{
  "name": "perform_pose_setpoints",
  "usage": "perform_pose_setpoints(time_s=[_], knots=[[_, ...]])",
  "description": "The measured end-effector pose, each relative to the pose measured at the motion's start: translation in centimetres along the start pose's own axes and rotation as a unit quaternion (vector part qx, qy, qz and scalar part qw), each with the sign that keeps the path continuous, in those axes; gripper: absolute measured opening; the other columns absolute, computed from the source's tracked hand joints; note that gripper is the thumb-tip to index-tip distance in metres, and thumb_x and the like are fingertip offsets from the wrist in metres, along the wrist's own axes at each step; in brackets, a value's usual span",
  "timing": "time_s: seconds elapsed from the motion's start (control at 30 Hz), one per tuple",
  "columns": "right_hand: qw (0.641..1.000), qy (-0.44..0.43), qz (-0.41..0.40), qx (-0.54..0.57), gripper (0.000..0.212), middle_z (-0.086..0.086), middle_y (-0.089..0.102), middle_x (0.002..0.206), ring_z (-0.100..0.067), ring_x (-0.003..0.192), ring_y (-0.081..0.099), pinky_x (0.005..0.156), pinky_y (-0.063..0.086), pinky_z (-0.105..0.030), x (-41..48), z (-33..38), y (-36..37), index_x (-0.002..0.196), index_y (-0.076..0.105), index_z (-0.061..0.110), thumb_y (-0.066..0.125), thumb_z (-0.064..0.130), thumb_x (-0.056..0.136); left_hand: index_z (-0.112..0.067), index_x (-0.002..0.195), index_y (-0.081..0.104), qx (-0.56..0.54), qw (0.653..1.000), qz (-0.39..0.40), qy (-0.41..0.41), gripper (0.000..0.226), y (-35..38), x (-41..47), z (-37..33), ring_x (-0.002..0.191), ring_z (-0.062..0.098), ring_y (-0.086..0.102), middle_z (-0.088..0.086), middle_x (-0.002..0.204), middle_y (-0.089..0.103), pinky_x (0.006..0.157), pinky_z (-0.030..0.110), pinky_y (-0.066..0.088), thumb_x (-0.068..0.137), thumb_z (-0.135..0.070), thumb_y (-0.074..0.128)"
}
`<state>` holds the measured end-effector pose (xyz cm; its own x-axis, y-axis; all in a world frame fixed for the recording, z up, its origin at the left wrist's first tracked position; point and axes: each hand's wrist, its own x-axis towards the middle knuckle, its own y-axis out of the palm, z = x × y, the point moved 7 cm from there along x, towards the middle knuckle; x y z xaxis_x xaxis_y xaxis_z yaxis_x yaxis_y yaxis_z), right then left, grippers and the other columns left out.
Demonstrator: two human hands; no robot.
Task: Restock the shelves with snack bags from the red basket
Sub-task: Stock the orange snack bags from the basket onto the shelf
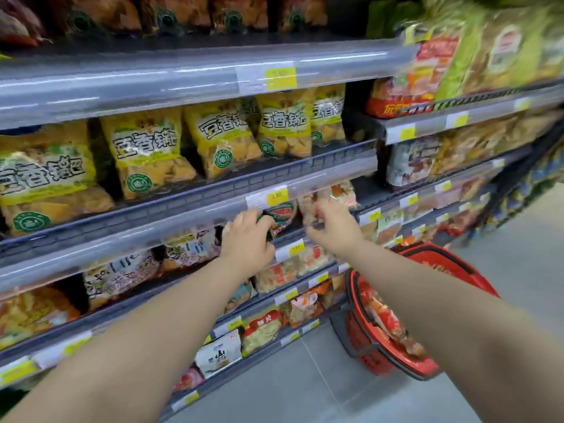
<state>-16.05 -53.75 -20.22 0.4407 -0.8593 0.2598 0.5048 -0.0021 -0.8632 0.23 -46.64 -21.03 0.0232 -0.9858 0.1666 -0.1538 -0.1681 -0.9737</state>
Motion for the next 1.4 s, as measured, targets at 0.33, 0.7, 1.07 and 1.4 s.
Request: perform_pose_setpoints(time_s=[0.33,0.7,1.07,1.4], knots=[[0.97,0.2,0.125,-0.054,0.066,-0.007,0.04,0.135,-0.03,0.123,0.04,0.094,0.043,-0.043,-9.8,-20.3,-1.5,0.138,0.037,0.027,0.064,0.044,0.08,-0.02,0.135,0.039,-0.069,0.977,0.194,-0.057,0.064,14.5,3.8,-13.3,0.128,0.031,0.036,0.008,0.144,0.033,0.095,0.04,0.04,0.08,-0.045,0.061],[0.892,0.417,0.175,-0.02,0.089,0.0,0.019,0.156,-0.03,0.139,0.025,0.107,0.032,-0.055,-16.2,-35.3,0.1,0.146,0.015,0.04,0.066,0.051,0.074,-0.02,0.123,0.05,-0.116,0.938,0.326,-0.026,0.054,25.0,10.0,-22.8,0.118,0.029,0.043,0.006,0.131,0.04,0.094,0.043,0.044,0.075,-0.041,0.062],[0.825,0.519,0.222,-0.002,0.088,-0.001,0.011,0.158,-0.029,0.143,0.016,0.111,0.026,-0.052,-18.9,-48.1,1.3,0.149,0.011,0.036,0.065,0.045,0.08,-0.018,0.145,0.027,-0.058,0.905,0.421,0.014,0.074,33.9,17.2,-30.0,0.135,0.033,0.03,0.008,0.151,0.022,0.102,0.047,0.04,0.085,-0.047,0.06],[0.846,0.406,0.345,-0.02,0.087,-0.004,0.019,0.156,-0.034,0.138,0.025,0.107,0.032,-0.049,-16.1,-62.6,2.1,0.149,0.013,0.036,0.065,0.05,0.081,-0.016,0.148,0.026,-0.137,0.871,0.413,-0.227,0.082,43.1,16.9,-37.0,0.135,0.035,0.032,0.014,0.152,0.023,0.109,0.046,0.033,0.082,-0.045,0.065]])
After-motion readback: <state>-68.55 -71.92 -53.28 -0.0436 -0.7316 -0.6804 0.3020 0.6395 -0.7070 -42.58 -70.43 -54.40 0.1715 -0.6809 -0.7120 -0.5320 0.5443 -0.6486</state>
